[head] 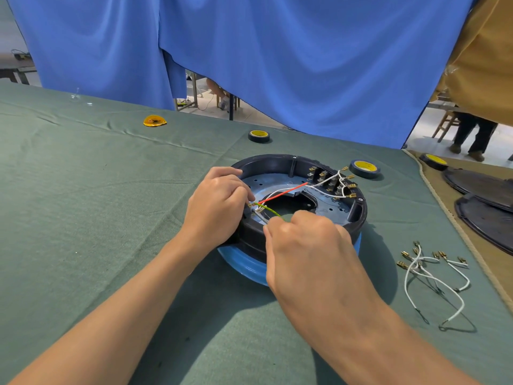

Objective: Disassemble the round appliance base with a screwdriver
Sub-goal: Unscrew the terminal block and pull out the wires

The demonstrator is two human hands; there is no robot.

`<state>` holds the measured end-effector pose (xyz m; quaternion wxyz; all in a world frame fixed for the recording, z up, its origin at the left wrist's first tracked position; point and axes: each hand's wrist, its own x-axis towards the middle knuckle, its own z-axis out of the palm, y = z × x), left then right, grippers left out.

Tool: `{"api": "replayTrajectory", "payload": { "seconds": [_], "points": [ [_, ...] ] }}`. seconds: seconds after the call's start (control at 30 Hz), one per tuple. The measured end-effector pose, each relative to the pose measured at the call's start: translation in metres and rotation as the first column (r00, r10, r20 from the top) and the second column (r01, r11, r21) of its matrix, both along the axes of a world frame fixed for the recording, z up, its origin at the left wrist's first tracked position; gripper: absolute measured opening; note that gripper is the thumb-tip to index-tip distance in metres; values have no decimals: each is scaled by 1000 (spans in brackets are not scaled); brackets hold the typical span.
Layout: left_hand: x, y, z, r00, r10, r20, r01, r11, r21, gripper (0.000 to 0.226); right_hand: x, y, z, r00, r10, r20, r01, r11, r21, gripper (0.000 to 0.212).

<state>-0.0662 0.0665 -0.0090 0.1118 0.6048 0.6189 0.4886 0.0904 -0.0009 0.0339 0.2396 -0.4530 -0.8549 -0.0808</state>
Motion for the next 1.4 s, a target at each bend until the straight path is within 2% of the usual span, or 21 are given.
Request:
{"api": "replayTrajectory", "payload": {
  "seconds": [0.1,0.3,0.37,0.57,0.83,0.93,1.1,1.3,1.4],
  "points": [
    [0,0,0,1000,-3,1,3,1000,-5,32,-2,-1,-1,1000,-3,1,3,1000,10,26],
    [0,1,0,1000,-3,2,3,1000,-3,32,12,13,3,997,64,-54,-66,997,-43,41],
    [0,0,0,1000,0,8,0,1000,-2,32,16,13,5,997,72,-23,-73,996,-54,43],
    [0,0,0,1000,-1,7,1,1000,-3,32,15,13,3,993,108,-38,-112,989,-93,42],
    [0,0,1,1000,4,9,-4,1000,-5,32,16,14,4,985,128,-113,-133,991,-36,44],
    [1,-1,1,1000,8,21,-8,1000,1,32,14,14,4,990,115,-80,-120,991,-63,45],
    [2,0,1,1000,8,28,-8,1000,-1,32,7,8,5,999,39,17,-38,995,-96,33],
    [2,0,1,1000,10,26,-10,1000,2,32,-2,1,5,998,27,-62,-23,998,53,19],
    [2,1,0,1000,7,30,-7,1000,3,32,0,2,7,997,59,-46,-59,998,3,23]
  ]
}}
